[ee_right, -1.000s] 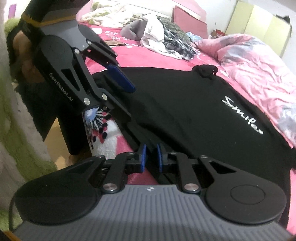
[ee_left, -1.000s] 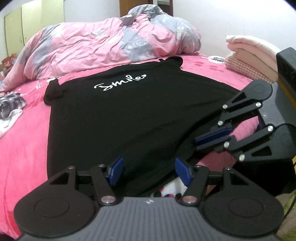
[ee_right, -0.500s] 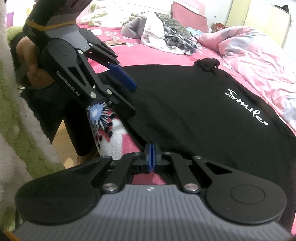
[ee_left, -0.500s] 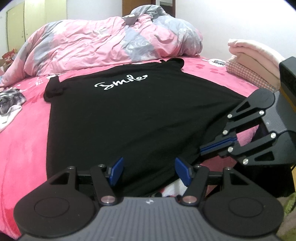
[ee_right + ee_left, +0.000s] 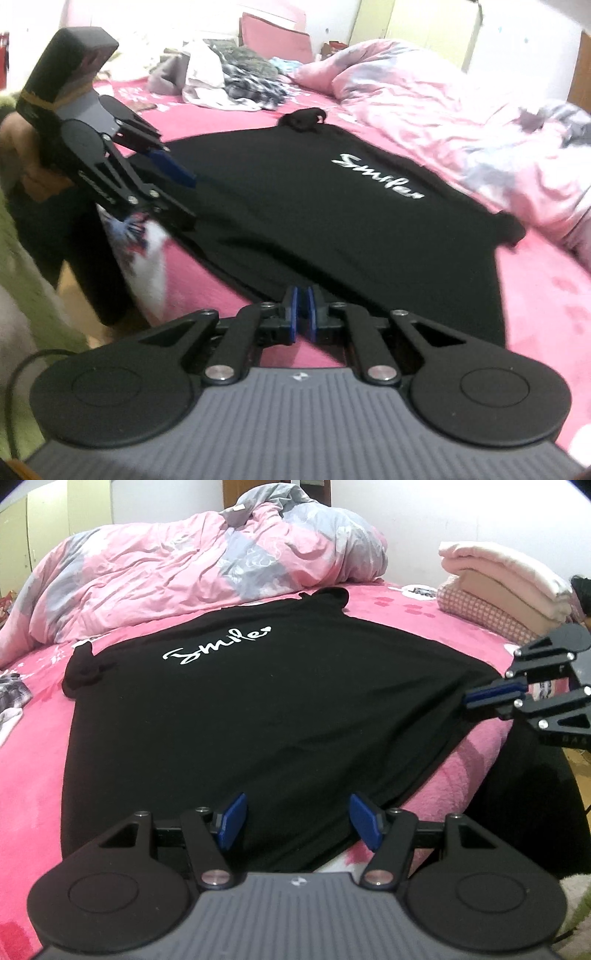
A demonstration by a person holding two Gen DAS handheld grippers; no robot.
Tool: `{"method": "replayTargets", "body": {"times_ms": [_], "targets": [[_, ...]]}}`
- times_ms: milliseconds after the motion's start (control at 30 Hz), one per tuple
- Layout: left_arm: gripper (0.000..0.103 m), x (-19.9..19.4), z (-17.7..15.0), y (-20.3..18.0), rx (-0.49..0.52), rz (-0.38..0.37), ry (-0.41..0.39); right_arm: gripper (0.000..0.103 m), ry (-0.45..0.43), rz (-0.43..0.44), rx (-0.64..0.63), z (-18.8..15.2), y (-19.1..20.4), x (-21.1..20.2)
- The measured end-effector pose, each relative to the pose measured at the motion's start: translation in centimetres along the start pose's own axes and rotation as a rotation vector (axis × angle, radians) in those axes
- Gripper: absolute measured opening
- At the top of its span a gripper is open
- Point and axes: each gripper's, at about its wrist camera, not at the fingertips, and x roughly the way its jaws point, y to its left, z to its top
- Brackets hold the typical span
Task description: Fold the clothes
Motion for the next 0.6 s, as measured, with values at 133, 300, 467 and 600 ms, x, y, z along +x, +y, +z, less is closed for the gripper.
{"method": "replayTargets", "body": {"times_ms": [133, 300, 467, 600], "targets": [[0.064, 0.1, 0.0, -0.2, 0.01, 0.009, 0.004, 0.005, 0.012, 0.02, -0.093, 0.2, 0.2, 0.7], [0.064, 0.1, 0.0, -0.2, 0.01, 0.009, 0.008, 0.005, 0.043, 0.053, -0.208, 0.4, 0.6, 1.8], [0.064, 0.2, 0.1, 0.0, 0.014, 0.006, 0.011, 0.005, 0.059, 0.024, -0.12, 0.1, -1.1, 1.1], [0.064, 0.3, 0.2, 0.0, 0.02, 0.005, 0.017, 0.006, 0.054, -0.011, 0.05, -0.8, -3.7, 0.2]]}}
